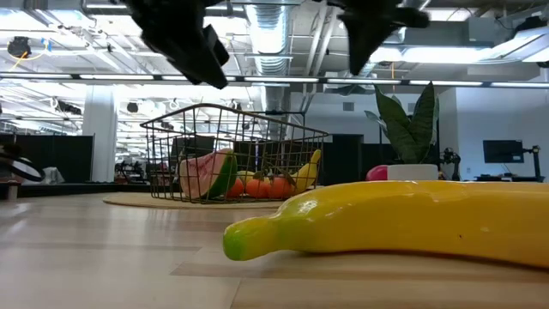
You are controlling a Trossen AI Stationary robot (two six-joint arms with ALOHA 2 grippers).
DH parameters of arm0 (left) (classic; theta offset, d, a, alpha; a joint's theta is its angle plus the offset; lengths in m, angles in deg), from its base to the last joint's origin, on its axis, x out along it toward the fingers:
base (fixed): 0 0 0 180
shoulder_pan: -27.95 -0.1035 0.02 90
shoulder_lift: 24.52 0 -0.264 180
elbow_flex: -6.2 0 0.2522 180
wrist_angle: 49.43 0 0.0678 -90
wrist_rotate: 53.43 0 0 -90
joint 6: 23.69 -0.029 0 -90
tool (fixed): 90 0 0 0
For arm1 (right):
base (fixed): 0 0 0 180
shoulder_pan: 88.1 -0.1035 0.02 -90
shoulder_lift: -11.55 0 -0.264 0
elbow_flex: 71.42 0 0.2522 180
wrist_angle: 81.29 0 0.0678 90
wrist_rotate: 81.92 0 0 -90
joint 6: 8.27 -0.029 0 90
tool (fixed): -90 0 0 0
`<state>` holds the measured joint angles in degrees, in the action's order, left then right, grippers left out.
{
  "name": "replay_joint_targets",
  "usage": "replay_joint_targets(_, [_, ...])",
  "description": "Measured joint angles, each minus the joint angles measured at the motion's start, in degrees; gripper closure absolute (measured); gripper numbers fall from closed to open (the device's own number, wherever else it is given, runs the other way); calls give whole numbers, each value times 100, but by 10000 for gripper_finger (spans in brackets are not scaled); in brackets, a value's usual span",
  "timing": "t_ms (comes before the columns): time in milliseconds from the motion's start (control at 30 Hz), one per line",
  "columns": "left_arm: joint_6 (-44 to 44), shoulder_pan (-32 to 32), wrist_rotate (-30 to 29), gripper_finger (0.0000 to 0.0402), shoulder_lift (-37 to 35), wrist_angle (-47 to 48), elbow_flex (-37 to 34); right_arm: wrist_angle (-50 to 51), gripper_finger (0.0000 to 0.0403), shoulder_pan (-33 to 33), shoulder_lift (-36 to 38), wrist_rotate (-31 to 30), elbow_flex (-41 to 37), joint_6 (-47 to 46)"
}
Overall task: Build produce basket
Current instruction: Put the red apple into the wire basket
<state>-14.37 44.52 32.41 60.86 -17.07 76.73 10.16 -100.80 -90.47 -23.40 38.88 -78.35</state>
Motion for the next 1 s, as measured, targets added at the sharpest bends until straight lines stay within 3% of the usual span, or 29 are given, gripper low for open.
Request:
replay_joint_targets(167, [-474, -511, 377, 401, 0, -5, 203, -262, 403, 722, 0, 54, 469, 1307])
replay_joint_targets(333, [-980, -1171, 401, 401, 0, 9, 631, -583, 403, 1708, 0, 183, 1234, 3274])
replay_joint_targets(567, [-1023, -2018, 387, 401, 1, 441, 1154, -855, 403, 3626, 7, 1417, 2300, 5709])
replay_joint_targets(733, [-809, -2296, 362, 401, 2, 533, 1211, -1024, 403, 5259, 5, 3072, 2476, 6296])
replay_joint_targets(867, [-662, -2322, 159, 401, 2, 774, 1211, -980, 403, 6253, -130, 3444, 2467, 6321])
replay_joint_targets(1000, [-486, -2322, -110, 401, 2, 1010, 1211, -1041, 403, 6795, -389, 3816, 2458, 6349])
